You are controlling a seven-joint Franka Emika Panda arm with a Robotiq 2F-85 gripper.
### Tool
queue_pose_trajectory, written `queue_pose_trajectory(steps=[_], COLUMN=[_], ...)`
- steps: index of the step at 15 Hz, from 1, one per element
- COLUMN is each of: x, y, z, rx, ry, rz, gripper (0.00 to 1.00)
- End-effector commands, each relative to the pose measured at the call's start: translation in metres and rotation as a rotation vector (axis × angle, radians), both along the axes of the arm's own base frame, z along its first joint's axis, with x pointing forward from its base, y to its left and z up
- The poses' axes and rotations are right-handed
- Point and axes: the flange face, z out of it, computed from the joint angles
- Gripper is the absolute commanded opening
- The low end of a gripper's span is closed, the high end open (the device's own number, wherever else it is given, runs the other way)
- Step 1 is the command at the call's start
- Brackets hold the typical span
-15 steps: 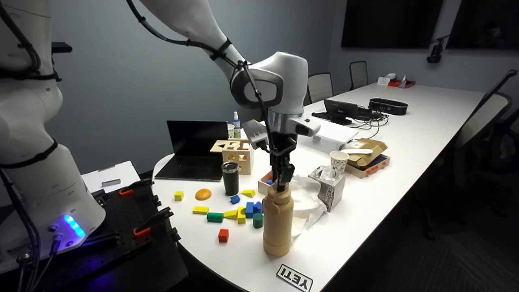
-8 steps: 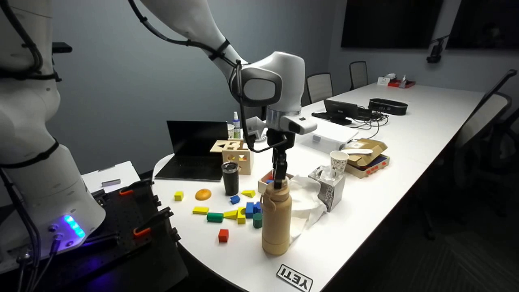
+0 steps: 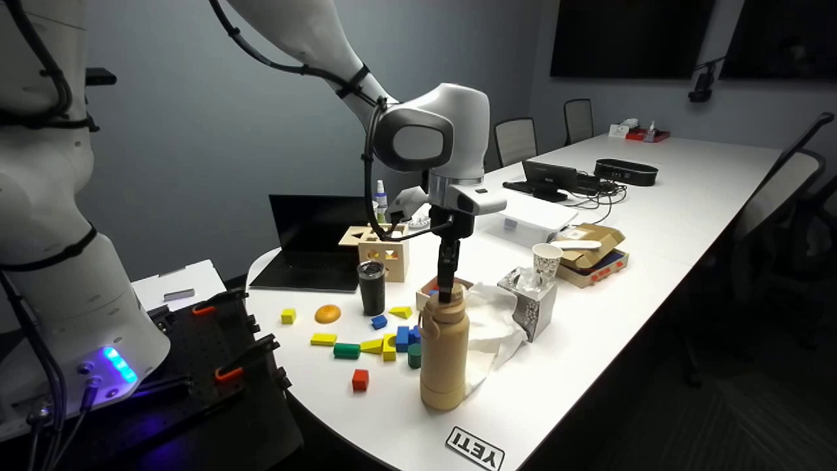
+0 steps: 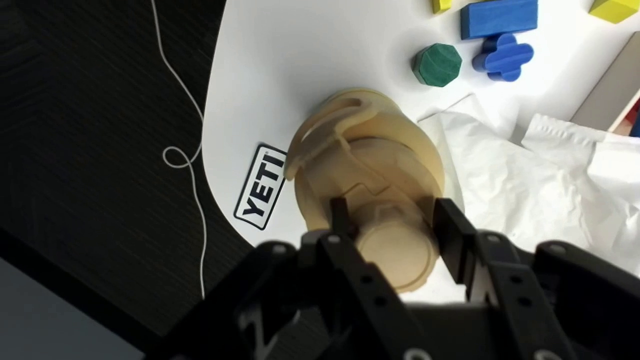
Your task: Twist the lid of the bottle
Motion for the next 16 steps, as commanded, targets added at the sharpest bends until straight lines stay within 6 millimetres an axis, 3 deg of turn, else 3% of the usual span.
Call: queue_pose_trajectory(steps=[1, 2, 4, 7, 16], x=[0.0, 0.0, 0.001, 0.006, 0.025], y=[0.002, 0.002, 0.001, -0.002, -0.002], z=[0.0, 0.002, 0.006, 0.019, 0.067], rx=[-0.005, -0.007, -0.005, -0.017, -0.052], ry=[0.008, 0.005, 0.002, -0.016, -0.097], rz=[-0.04, -0.047, -0.045, -0.044, -0.024], gripper=[0.51, 0.73, 0.77, 0.98, 1.0])
